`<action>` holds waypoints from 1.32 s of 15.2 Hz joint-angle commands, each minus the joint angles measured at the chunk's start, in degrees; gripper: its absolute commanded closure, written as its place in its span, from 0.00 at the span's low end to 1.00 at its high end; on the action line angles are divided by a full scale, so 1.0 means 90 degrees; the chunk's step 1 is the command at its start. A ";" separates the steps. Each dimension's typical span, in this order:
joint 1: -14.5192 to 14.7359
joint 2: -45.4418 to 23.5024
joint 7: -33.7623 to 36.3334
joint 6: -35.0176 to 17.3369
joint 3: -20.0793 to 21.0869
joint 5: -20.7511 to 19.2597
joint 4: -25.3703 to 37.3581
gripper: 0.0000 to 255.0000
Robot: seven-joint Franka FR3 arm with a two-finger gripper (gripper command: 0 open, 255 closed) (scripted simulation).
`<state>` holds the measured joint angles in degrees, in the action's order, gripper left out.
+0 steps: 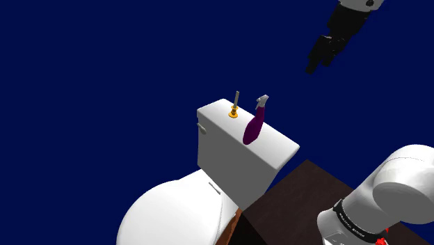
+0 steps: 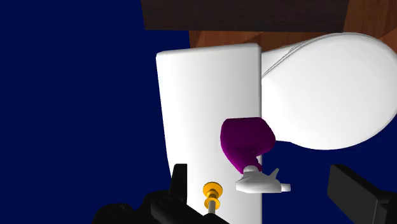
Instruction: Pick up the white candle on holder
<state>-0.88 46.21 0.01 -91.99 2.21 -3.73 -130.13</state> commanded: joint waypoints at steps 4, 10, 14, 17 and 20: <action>-0.0025 -0.0519 0.0018 -0.0587 -0.0050 0.0006 -0.0065 0.00; -0.0069 -0.1706 0.0040 -0.1669 -0.0142 0.0029 0.0044 0.00; -0.0091 -0.2578 0.0040 -0.2296 -0.0196 0.0060 0.0291 0.00; -0.0106 -0.3260 0.0032 -0.2704 -0.0233 0.0094 0.0567 0.00; -0.0116 -0.3959 0.0015 -0.3052 -0.0268 0.0140 0.0920 0.00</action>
<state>-1.93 13.23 0.08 -117.87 -0.16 -2.61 -122.94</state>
